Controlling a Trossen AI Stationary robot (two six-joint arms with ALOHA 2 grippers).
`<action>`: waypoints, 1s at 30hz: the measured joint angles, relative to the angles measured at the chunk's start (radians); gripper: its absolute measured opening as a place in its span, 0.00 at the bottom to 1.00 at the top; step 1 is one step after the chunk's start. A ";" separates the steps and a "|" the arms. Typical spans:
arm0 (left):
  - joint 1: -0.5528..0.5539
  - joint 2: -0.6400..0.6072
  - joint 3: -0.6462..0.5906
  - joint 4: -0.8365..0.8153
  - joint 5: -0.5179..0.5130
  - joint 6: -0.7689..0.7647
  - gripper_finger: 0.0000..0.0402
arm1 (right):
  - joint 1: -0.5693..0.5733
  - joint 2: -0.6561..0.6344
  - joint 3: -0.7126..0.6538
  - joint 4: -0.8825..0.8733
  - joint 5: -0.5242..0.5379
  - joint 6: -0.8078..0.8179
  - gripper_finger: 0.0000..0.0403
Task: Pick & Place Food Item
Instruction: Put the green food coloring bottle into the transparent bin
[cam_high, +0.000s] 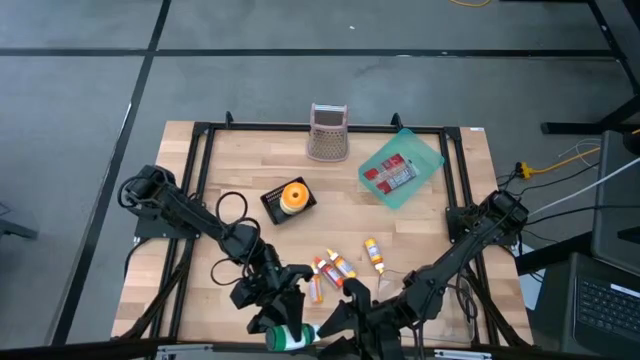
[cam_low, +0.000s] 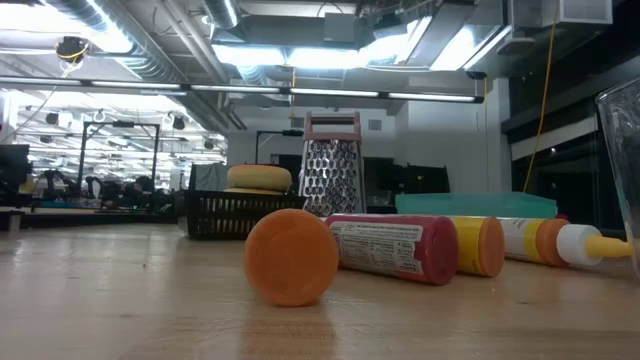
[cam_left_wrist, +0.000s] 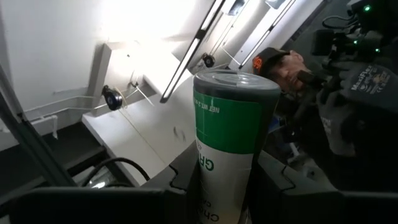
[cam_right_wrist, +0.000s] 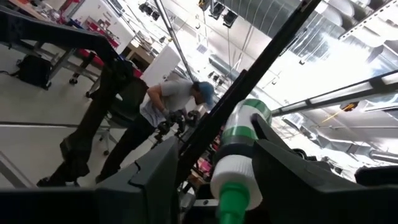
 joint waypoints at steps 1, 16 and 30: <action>-0.001 0.000 0.000 0.000 0.000 0.000 0.21 | 0.000 0.000 0.000 -0.002 -0.001 -0.002 0.51; -0.051 0.001 0.006 -0.053 0.011 0.039 0.21 | -0.013 0.000 0.000 -0.013 -0.102 0.125 0.51; -0.055 0.001 0.006 -0.099 -0.028 -0.005 0.21 | -0.040 0.000 0.000 -0.077 -0.219 0.314 0.51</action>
